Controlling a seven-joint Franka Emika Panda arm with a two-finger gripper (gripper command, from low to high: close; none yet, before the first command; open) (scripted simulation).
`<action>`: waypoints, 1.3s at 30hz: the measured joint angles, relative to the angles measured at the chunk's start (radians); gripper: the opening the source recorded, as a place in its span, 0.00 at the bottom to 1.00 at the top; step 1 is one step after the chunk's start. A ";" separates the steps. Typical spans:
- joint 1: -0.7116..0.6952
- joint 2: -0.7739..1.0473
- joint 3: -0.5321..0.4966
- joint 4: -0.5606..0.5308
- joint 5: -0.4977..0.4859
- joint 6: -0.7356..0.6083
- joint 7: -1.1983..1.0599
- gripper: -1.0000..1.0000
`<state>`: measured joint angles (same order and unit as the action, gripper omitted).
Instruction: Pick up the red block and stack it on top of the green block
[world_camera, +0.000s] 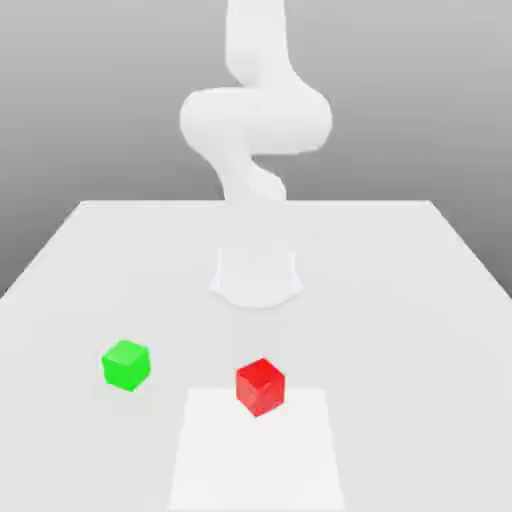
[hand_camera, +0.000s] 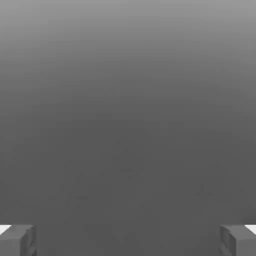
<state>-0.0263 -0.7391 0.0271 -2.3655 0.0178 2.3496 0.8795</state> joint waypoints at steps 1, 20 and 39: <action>-0.011 0.030 0.013 -0.031 0.007 0.025 0.040 0.50; -0.202 0.675 0.235 -0.576 0.038 0.536 0.836 0.50; -0.088 0.749 0.101 -0.572 -0.036 0.600 0.897 0.00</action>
<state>-0.1141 0.0100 0.1277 -2.9370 -0.0183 2.9493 1.7761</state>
